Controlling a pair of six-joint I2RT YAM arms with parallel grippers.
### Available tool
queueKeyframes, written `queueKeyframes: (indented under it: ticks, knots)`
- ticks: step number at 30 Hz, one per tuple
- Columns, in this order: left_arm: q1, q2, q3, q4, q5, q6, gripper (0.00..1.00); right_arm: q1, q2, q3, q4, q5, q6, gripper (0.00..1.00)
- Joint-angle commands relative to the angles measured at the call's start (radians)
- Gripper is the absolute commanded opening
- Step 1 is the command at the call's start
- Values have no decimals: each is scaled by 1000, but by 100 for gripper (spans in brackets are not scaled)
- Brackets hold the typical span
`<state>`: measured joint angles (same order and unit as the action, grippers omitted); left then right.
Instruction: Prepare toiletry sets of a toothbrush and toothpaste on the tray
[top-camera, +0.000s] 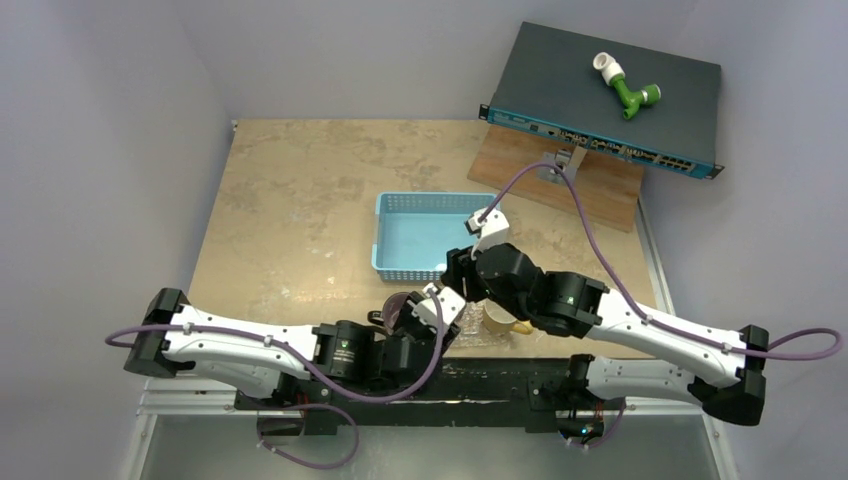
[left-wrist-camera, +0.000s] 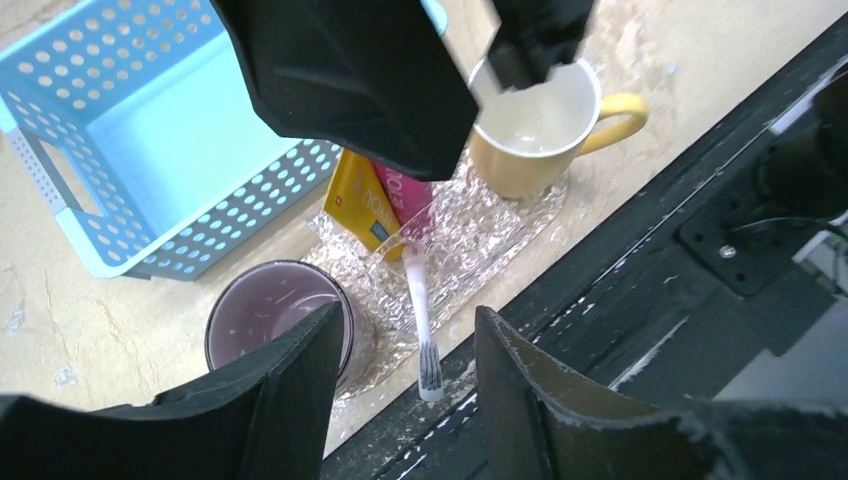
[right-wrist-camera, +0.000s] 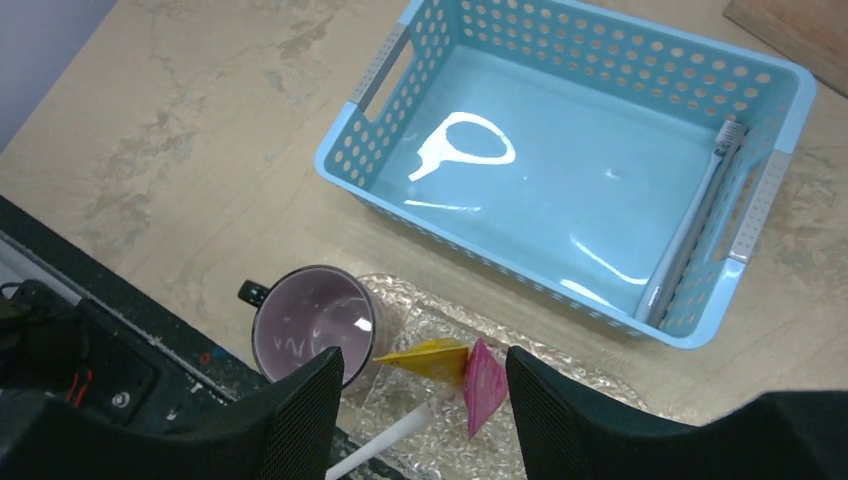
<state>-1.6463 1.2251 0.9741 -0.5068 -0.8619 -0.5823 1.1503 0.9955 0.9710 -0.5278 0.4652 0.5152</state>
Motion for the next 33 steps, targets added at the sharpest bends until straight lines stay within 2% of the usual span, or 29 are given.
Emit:
queueKeyframes:
  ticks: [1, 7, 14, 19, 24, 29, 33]
  knots:
    - [-7, -62, 81, -36, 19, 49, 52, -42, 45, 76, -33, 55, -29, 63]
    - [-6, -126, 126, -95, 40, 80, 63, -175, 115, 103, -32, -10, -60, 63]
    - [23, -208, 181, -240, 81, 65, 76, -226, 236, 155, -67, 11, -74, 62]
    - [101, -297, 195, -351, 158, 31, 86, -272, 329, 187, -83, 4, -76, 60]
    - [169, -394, 187, -439, 209, 17, 89, -316, 414, 200, -92, 14, -79, 58]
    - [175, -459, 181, -521, 186, -1, 92, -355, 477, 190, -89, -10, -80, 55]
    - [177, -497, 143, -526, 173, -9, 92, -373, 513, 177, -80, -21, -79, 55]
